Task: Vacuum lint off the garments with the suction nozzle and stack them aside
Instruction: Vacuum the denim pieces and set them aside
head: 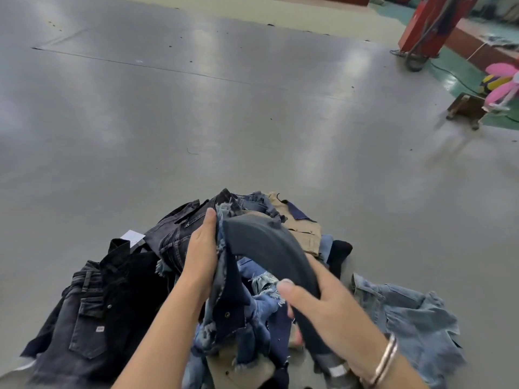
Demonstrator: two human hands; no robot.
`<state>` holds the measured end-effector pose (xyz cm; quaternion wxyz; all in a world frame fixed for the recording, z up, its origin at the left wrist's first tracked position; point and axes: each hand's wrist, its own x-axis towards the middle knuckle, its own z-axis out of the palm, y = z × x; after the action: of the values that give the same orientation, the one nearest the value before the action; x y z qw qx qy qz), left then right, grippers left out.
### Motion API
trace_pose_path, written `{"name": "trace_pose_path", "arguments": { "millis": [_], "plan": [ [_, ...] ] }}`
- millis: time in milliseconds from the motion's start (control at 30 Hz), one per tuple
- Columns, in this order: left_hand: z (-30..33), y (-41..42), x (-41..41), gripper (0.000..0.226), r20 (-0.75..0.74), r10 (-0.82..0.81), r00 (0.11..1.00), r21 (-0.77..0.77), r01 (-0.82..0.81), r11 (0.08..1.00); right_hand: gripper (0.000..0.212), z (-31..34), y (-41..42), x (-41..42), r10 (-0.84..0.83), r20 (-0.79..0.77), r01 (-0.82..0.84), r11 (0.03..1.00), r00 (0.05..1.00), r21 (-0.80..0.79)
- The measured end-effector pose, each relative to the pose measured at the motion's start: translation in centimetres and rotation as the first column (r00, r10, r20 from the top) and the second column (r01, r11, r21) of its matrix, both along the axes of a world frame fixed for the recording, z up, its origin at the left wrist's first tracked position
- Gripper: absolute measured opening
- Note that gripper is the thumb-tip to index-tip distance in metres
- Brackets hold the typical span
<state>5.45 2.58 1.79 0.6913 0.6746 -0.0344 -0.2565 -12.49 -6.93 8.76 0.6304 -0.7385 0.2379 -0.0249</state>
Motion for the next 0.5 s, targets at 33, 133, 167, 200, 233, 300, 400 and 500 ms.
{"name": "trace_pose_path", "arguments": {
  "millis": [33,133,167,200,233,300,400,500],
  "plan": [
    [-0.1,-0.2,0.0,0.051,-0.018,-0.014,1.000,-0.002,0.014,1.000,0.012,-0.3,0.3,0.3,-0.015,0.004,0.015,1.000,1.000,0.026],
    [-0.5,-0.5,-0.2,0.042,-0.031,-0.092,0.995,-0.008,0.091,0.996,0.011,-0.8,0.7,1.5,-0.143,0.035,0.143,0.990,0.989,0.002],
    [-0.4,-0.6,-0.4,0.042,-0.039,-0.112,0.993,-0.016,0.112,0.994,0.010,-0.8,0.6,2.0,-0.180,0.053,0.180,0.984,0.982,-0.007],
    [-0.3,-0.6,-0.6,0.046,-0.037,-0.131,0.991,-0.013,0.131,0.991,0.009,-0.8,0.4,2.4,-0.215,0.070,0.216,0.976,0.974,0.001],
    [-0.3,-0.5,-0.7,0.050,-0.023,-0.150,0.988,-0.008,0.150,0.989,0.011,-0.6,0.1,2.8,-0.249,0.082,0.248,0.969,0.965,0.018],
    [-0.4,-0.2,-0.9,0.048,-0.031,-0.129,0.991,-0.023,0.129,0.991,0.013,-0.1,-1.1,3.0,-0.317,0.092,0.315,0.948,0.944,0.039],
    [-0.3,0.1,-0.3,0.050,-0.082,0.003,0.997,-0.009,-0.004,1.000,0.008,0.5,-2.1,1.9,-0.300,0.068,0.296,0.953,0.952,0.063],
    [-0.4,-0.5,0.5,0.052,-0.054,0.121,0.991,0.083,-0.117,0.990,0.010,-0.2,-0.8,0.6,-0.094,-0.008,0.094,0.991,0.996,0.093]
  ]
}}
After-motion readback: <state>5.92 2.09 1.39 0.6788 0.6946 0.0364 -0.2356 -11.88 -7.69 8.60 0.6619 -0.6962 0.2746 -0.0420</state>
